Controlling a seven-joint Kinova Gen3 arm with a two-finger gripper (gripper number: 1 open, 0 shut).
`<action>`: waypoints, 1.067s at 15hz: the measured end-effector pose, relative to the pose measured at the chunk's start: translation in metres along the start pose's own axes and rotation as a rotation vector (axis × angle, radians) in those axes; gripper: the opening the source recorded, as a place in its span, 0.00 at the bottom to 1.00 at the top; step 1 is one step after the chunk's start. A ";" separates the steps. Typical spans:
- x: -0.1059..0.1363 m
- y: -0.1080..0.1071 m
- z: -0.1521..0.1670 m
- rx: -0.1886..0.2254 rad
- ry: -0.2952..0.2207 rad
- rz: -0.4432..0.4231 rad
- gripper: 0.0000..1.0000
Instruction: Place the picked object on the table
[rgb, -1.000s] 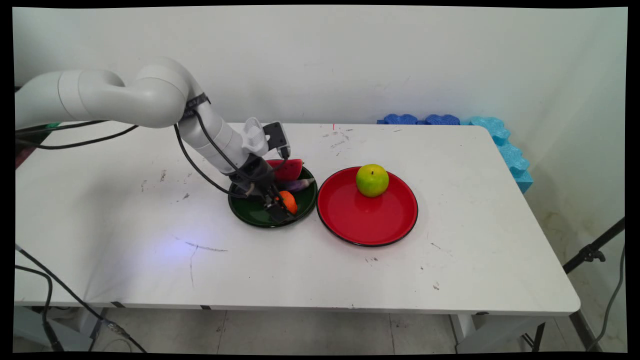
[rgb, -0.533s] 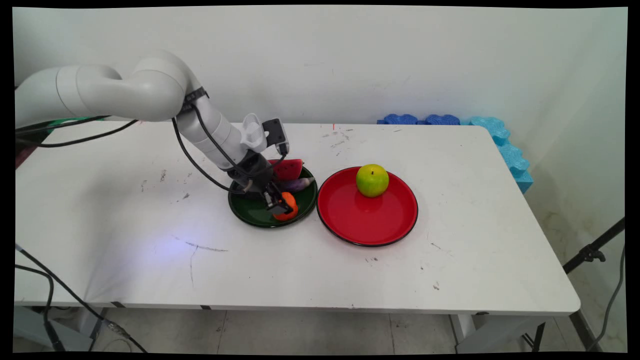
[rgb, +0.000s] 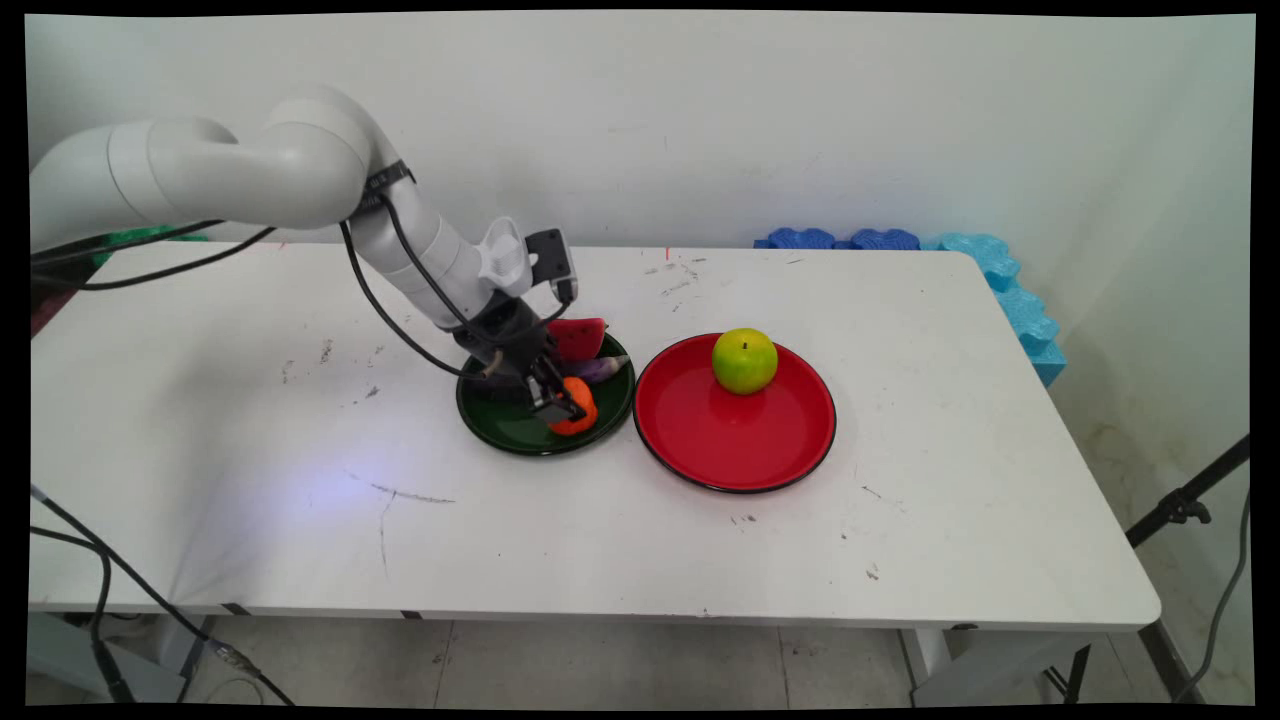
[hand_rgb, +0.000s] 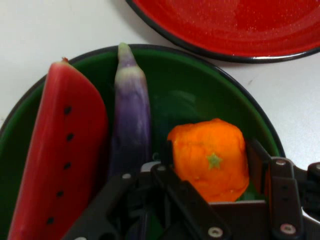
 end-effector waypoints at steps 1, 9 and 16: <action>0.002 0.000 -0.004 0.001 0.002 0.006 0.00; 0.040 0.014 -0.059 -0.005 0.047 0.025 0.00; 0.080 0.043 -0.109 -0.042 0.112 0.024 0.00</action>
